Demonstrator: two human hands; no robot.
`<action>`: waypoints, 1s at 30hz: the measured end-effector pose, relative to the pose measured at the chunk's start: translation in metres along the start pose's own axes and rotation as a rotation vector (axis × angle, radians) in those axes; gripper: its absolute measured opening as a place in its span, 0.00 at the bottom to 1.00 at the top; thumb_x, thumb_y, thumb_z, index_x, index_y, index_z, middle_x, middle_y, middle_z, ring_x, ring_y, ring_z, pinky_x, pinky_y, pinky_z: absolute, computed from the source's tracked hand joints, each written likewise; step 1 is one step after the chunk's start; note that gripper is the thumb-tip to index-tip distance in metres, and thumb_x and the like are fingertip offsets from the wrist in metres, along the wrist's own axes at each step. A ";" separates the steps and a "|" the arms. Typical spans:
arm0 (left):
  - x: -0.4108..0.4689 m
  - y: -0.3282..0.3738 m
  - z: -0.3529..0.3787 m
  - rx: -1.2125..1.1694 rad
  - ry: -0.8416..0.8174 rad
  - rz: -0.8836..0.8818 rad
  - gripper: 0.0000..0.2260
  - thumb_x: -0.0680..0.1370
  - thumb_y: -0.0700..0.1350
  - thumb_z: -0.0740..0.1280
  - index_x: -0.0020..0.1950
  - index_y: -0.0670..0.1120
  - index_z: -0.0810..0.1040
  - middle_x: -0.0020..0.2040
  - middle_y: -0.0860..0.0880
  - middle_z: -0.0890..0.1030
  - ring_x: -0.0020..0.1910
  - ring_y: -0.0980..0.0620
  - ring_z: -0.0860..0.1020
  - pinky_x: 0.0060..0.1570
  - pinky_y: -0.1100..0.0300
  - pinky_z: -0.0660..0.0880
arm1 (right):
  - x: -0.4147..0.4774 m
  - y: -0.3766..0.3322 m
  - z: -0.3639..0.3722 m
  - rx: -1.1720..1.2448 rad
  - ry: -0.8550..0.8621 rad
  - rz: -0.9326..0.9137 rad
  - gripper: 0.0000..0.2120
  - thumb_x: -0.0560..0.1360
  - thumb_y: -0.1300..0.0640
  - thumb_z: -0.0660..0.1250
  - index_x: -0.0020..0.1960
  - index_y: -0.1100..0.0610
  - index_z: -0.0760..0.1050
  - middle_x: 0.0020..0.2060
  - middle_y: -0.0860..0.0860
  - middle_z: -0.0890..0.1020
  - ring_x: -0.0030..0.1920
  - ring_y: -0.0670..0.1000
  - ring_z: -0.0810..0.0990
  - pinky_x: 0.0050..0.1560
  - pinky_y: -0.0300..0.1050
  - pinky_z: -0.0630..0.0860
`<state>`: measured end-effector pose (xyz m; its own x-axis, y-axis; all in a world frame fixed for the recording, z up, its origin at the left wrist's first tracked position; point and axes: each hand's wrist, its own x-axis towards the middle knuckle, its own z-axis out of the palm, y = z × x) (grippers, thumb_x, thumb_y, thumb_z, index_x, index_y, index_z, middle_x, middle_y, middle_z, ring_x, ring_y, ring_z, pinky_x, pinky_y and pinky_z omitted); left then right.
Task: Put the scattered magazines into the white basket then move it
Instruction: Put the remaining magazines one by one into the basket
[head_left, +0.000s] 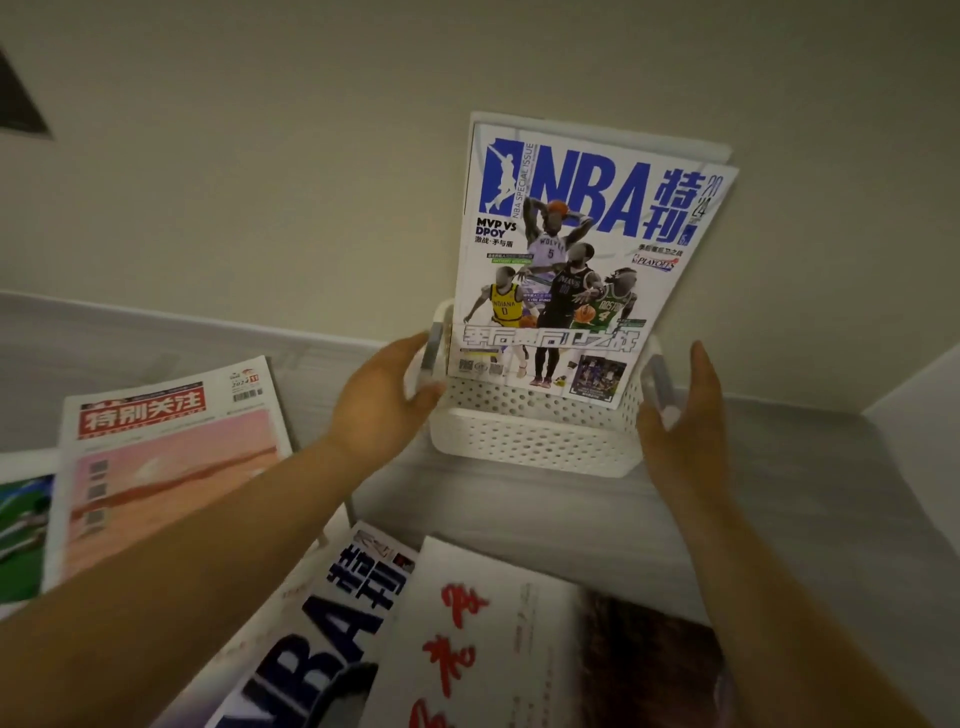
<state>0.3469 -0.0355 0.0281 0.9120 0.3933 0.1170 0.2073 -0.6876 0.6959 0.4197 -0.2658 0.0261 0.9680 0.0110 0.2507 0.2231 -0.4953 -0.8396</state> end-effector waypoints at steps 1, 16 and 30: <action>-0.027 -0.009 -0.003 -0.030 -0.033 -0.042 0.25 0.75 0.47 0.64 0.70 0.48 0.61 0.70 0.46 0.68 0.68 0.46 0.66 0.65 0.53 0.64 | -0.025 0.006 -0.007 -0.030 -0.009 -0.001 0.30 0.74 0.63 0.61 0.72 0.51 0.52 0.72 0.51 0.60 0.70 0.50 0.60 0.66 0.39 0.59; -0.248 -0.019 0.001 0.184 -0.430 -0.164 0.26 0.76 0.49 0.58 0.72 0.53 0.51 0.74 0.53 0.58 0.72 0.52 0.58 0.73 0.52 0.51 | -0.218 0.058 -0.035 -0.783 -0.474 -0.032 0.25 0.78 0.44 0.45 0.72 0.48 0.44 0.75 0.50 0.45 0.74 0.49 0.41 0.72 0.46 0.37; -0.230 -0.004 -0.012 -0.484 -0.378 -0.511 0.18 0.73 0.32 0.59 0.60 0.47 0.68 0.50 0.50 0.74 0.49 0.47 0.76 0.45 0.55 0.77 | -0.221 0.047 -0.041 -0.635 -0.497 0.037 0.28 0.77 0.44 0.50 0.73 0.50 0.43 0.75 0.51 0.48 0.74 0.51 0.46 0.73 0.47 0.41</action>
<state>0.1324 -0.1159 0.0071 0.8217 0.2953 -0.4875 0.5345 -0.1020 0.8390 0.2118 -0.3276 -0.0492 0.9448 0.2959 -0.1406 0.2267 -0.9003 -0.3717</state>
